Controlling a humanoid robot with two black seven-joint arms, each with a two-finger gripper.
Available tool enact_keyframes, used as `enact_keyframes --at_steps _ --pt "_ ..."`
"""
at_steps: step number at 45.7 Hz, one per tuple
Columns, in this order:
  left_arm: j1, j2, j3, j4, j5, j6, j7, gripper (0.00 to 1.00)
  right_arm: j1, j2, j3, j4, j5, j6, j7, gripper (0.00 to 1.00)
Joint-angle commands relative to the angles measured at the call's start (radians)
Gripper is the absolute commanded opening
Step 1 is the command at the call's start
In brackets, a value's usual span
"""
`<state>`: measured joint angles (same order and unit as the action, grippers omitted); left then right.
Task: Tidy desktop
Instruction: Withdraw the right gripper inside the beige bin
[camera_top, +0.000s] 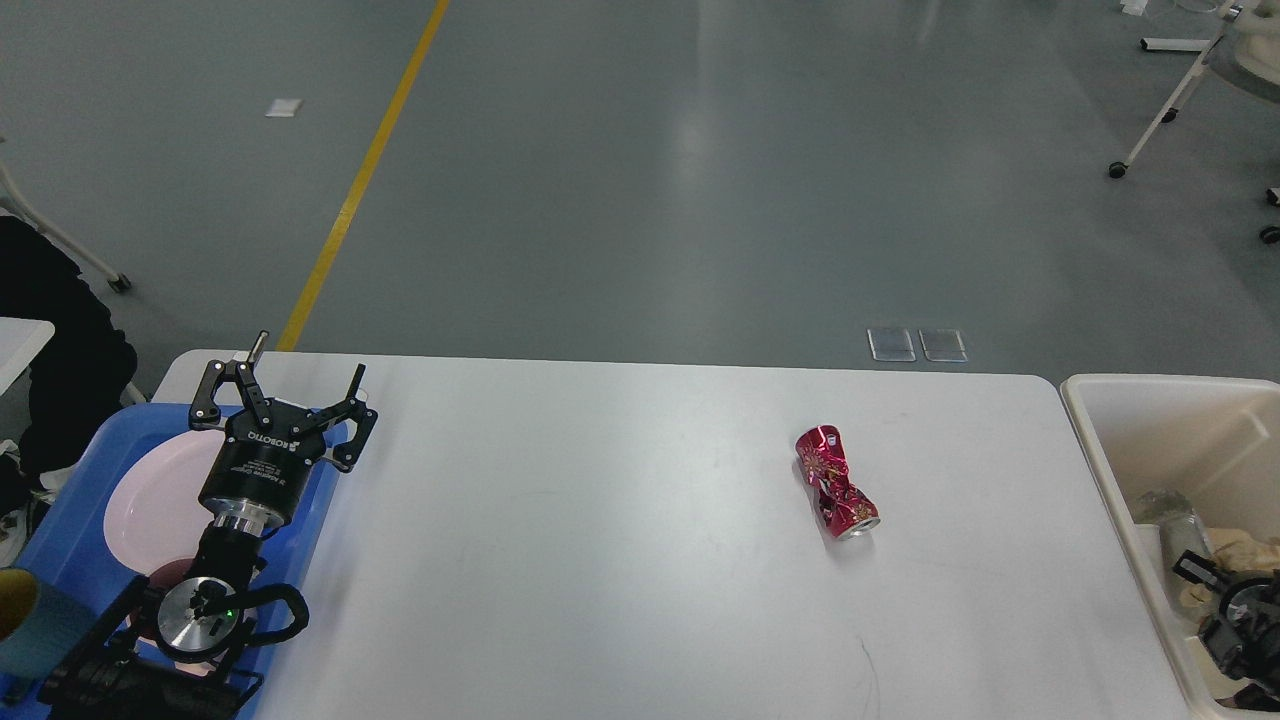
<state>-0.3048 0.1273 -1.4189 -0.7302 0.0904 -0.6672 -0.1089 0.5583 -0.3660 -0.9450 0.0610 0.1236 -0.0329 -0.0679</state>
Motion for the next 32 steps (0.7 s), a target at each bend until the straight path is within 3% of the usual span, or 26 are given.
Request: enact_keyframes --at_steps 1,22,32 --pt "0.0 0.0 0.0 0.0 0.0 0.0 0.0 0.97 0.0 0.004 -0.001 0.006 -0.001 -0.005 0.004 1.0" --pt "0.0 0.0 0.0 0.0 0.0 0.0 0.0 0.97 0.057 -0.019 -0.008 0.023 -0.013 0.024 0.004 1.0" --pt "0.0 0.0 0.0 0.0 0.0 0.0 0.0 0.96 0.284 -0.143 -0.014 0.198 -0.035 0.168 -0.003 1.0"
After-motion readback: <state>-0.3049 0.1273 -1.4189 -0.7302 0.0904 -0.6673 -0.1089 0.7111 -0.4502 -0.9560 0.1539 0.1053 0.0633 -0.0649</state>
